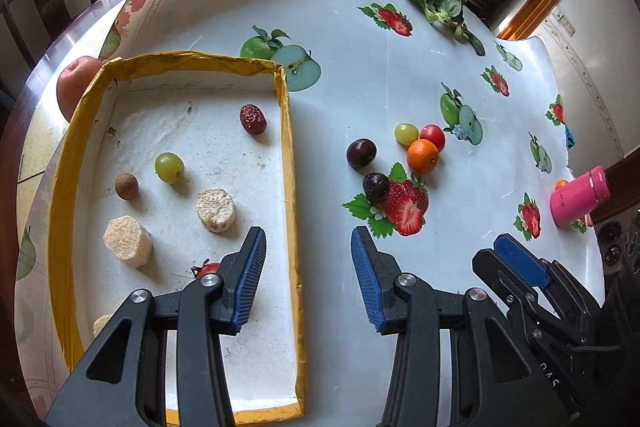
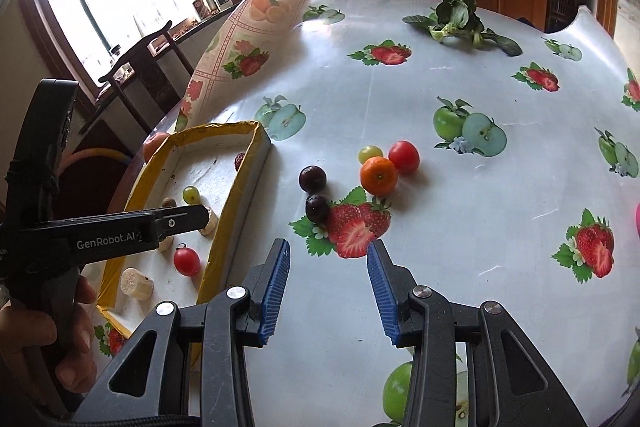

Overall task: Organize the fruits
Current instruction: 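Grasp a dark plum with the left tool while the right tool grasps a red tomato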

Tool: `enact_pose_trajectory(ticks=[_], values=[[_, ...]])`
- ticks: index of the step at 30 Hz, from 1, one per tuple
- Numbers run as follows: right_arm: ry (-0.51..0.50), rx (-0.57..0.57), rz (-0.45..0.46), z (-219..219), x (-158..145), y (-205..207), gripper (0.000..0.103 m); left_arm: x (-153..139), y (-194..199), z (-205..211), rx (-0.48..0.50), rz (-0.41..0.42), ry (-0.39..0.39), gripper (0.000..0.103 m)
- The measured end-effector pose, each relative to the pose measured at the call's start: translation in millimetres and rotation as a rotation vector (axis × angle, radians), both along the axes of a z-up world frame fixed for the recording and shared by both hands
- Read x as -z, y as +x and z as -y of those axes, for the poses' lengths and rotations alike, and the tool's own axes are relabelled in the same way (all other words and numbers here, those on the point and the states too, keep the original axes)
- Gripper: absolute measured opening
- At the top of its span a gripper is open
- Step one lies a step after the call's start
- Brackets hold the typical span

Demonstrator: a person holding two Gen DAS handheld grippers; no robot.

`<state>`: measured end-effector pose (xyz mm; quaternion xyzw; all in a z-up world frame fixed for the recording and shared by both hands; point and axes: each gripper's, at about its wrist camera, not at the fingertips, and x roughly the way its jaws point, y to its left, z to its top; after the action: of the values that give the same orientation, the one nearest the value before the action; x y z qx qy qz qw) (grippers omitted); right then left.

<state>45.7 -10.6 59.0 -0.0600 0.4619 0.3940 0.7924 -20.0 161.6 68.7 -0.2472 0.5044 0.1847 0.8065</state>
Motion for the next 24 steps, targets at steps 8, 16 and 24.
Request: enact_pose_trajectory(ticks=[8, 16, 24], values=[[-0.006, 0.049, -0.016, 11, 9, 19, 0.042, 5, 17, 20, 0.035, -0.005, -0.033, 0.042], [-0.005, 0.113, -0.047, -1, 24, 72, 0.041, 21, 44, 36, 0.068, -0.026, -0.057, 0.042], [-0.002, 0.139, -0.100, -31, 42, 115, 0.041, 47, 74, 33, 0.063, -0.061, -0.069, 0.042]])
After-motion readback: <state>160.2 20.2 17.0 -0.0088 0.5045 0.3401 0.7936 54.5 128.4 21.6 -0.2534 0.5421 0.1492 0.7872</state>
